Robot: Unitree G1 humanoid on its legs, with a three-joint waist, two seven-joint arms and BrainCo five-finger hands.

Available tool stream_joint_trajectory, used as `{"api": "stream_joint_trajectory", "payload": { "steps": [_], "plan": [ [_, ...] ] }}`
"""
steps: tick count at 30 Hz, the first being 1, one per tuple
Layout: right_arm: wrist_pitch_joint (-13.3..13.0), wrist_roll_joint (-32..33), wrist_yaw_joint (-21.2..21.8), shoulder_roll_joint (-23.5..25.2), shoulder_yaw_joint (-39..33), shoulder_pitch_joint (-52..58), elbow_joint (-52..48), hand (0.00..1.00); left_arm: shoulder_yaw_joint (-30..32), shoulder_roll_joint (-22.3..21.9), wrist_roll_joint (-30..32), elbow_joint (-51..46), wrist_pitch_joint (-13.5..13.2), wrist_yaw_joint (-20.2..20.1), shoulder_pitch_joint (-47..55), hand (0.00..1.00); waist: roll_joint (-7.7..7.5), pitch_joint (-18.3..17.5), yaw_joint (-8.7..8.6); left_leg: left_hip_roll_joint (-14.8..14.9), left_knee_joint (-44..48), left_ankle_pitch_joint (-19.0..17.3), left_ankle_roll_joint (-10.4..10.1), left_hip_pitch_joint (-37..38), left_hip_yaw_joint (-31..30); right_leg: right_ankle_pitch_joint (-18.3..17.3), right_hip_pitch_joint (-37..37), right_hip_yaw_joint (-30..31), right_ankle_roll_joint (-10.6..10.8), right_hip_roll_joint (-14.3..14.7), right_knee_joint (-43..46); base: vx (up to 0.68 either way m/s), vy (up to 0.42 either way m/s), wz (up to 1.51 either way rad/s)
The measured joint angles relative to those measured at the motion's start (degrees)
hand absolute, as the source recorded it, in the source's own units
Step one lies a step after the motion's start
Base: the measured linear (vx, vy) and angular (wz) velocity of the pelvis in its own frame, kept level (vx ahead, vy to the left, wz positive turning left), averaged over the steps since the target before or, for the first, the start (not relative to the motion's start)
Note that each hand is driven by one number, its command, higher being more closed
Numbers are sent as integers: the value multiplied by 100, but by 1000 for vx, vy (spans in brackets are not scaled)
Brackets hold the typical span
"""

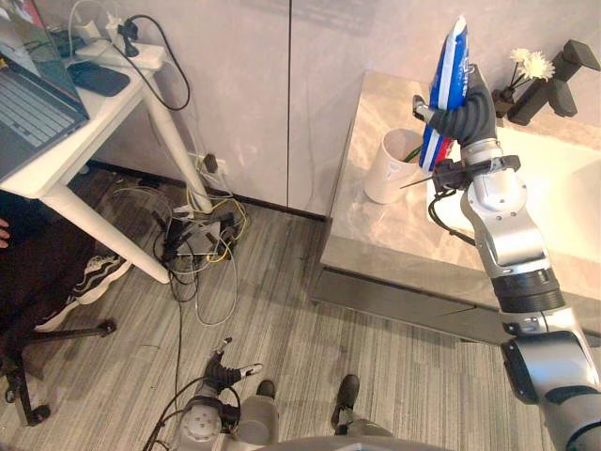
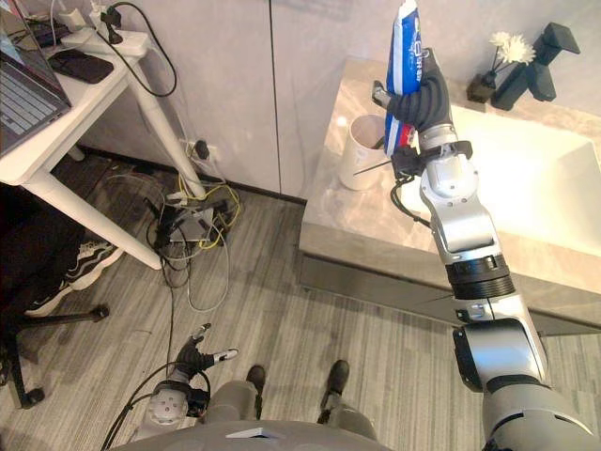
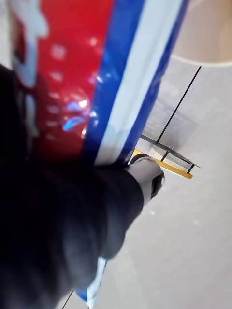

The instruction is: Organize washtable

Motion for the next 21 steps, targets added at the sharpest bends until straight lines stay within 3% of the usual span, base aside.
{"api": "stream_joint_trajectory", "payload": {
  "steps": [8, 9, 21],
  "plan": [
    [64, -30, 4, 189, -14, 387, -2, 100, -10, -9, 1, -29, 60, 5, -4, 0, -7, 65, -7, -3, 22, 32, -21, -67, -17, 9, -83, -20, -4, 4, 1, 14, -4, 1],
    [62, -32, 4, 194, -14, 387, -2, 0, -5, -8, 2, -29, 60, 6, -4, 0, -7, 65, -6, -8, 22, 32, -21, -68, -25, 11, -79, -22, -5, 2, 1, 9, 10, 5],
    [63, -32, 10, 259, -19, 389, -2, 0, -5, -5, 168, -29, 81, 13, 1, 0, -7, 65, -9, -7, -3, 43, -17, -70, -46, 31, -63, -23, -16, 1, 0, -3, 1, 1]
  ]
}}
